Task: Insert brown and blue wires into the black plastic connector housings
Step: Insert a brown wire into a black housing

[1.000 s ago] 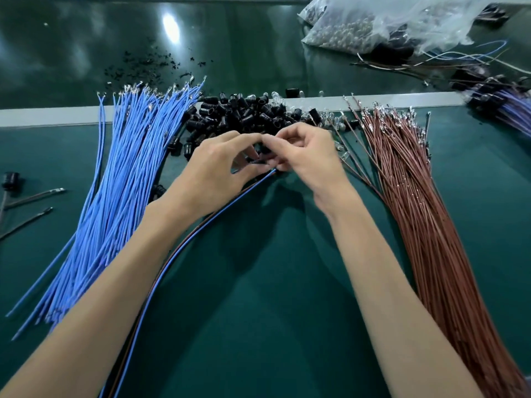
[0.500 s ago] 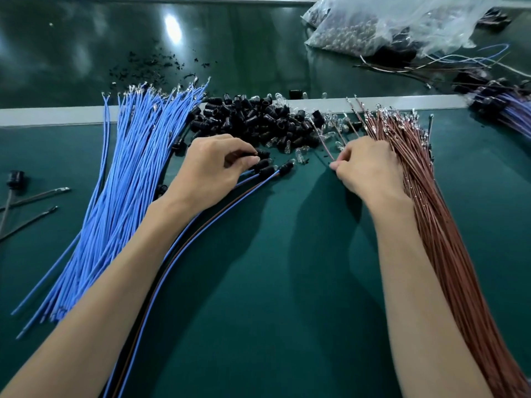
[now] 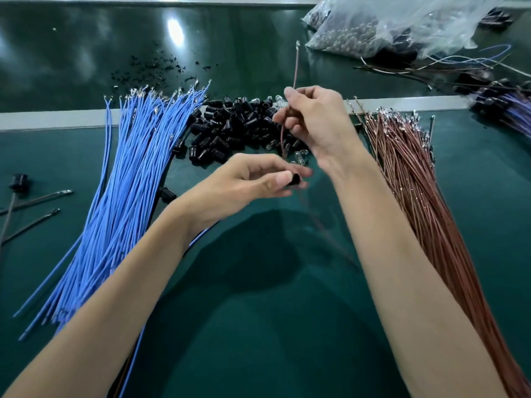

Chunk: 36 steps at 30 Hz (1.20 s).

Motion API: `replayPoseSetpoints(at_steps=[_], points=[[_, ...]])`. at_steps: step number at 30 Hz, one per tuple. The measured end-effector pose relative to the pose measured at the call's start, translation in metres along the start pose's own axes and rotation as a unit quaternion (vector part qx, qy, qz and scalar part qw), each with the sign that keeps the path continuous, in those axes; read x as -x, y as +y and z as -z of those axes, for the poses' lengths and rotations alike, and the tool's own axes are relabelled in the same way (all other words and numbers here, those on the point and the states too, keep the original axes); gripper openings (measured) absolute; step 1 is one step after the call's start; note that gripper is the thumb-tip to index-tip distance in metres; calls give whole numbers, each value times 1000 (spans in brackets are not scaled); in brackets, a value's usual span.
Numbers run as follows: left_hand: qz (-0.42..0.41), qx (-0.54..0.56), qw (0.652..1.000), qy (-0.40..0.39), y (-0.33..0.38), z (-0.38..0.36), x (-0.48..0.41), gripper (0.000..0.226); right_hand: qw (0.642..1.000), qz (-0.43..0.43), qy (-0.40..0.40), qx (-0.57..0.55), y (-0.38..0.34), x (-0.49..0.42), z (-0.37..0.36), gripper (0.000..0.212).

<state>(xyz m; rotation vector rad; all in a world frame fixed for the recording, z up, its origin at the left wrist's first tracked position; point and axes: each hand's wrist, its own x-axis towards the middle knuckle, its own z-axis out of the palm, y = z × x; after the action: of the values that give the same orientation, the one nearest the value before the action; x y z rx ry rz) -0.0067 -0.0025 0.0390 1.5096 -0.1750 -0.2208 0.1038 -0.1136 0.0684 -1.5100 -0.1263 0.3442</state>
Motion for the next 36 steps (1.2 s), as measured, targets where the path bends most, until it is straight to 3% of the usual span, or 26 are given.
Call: replayPoseSetpoints(at_steps=[3,5,8,11,14,17,29,32,36], points=[[30,-15,999,-16,-4,3,0,24,997,-8,36,-71,9,-7,-3,7],[33,-11,999,23,-3,9,-1,20,995,-24,24,-98,17,-9,-1,7],[1,8,990,138,-2,20,-4,16,993,-72,-87,36,27,-5,3,20],[-31,18,969,243,-5,31,-7,16,959,-92,-233,136,31,1,10,38],[-41,36,959,278,-6,34,-8,20,922,-70,-350,149,32,7,15,21],[-52,63,956,282,-6,29,-10,18,903,-56,-395,160,36,9,8,6],[-27,44,959,277,-6,23,-9,20,915,-50,-398,40,40,21,-16,11],[-48,32,963,262,-3,31,-6,18,943,-19,-331,27,34,17,-16,13],[-61,-3,955,292,-2,42,-4,14,981,36,-185,-47,29,8,-9,14]])
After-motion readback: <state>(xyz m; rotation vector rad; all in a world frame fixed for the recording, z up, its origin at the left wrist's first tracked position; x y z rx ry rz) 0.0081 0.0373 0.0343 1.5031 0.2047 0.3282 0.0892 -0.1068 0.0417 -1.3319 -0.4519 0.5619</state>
